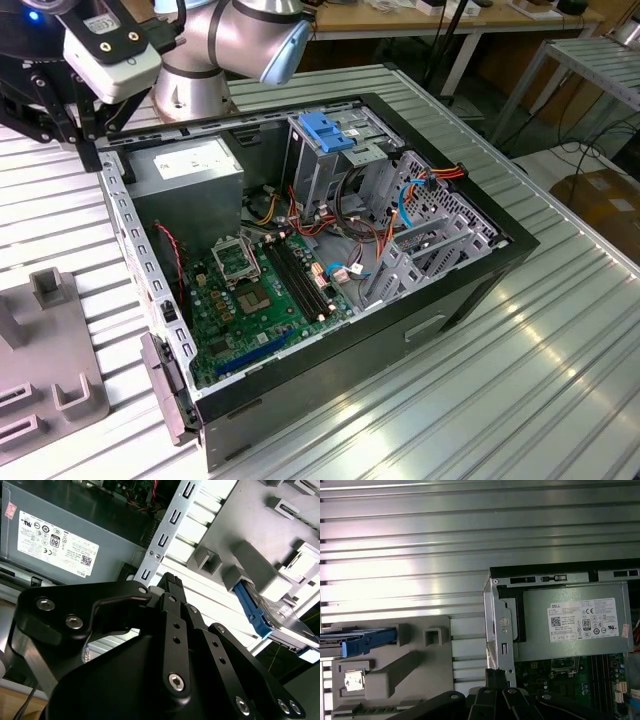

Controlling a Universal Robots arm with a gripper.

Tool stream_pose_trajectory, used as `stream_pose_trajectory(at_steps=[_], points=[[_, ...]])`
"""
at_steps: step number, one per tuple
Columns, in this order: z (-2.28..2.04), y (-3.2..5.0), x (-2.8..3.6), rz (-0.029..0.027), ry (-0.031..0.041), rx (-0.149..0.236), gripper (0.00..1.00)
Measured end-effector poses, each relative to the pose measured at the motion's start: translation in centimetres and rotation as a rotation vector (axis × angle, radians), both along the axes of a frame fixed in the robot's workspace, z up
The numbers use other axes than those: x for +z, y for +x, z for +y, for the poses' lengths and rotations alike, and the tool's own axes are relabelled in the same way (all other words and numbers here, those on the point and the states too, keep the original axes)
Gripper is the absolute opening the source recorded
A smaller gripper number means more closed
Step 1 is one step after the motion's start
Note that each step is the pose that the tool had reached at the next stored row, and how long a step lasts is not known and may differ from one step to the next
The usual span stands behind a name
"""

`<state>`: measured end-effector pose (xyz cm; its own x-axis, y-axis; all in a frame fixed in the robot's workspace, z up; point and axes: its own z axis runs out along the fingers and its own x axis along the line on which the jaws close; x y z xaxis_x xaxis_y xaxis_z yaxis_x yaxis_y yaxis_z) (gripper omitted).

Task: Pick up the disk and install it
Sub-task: 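Reach for the disk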

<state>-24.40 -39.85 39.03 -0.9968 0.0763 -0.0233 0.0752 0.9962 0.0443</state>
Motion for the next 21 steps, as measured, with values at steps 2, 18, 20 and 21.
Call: stream_pose_trajectory(at_steps=[2, 18, 20, 21], points=[[0.00, -0.15, 0.00, 0.0000, 0.0000, 0.000, 0.10], [0.01, -1.56, -0.05, 0.0000, 0.0000, 0.000, 0.10], [0.01, -1.83, -0.06, 0.0000, 0.0000, 0.000, 0.10], [0.01, -1.91, -0.06, 0.0000, 0.0000, 0.000, 0.10]])
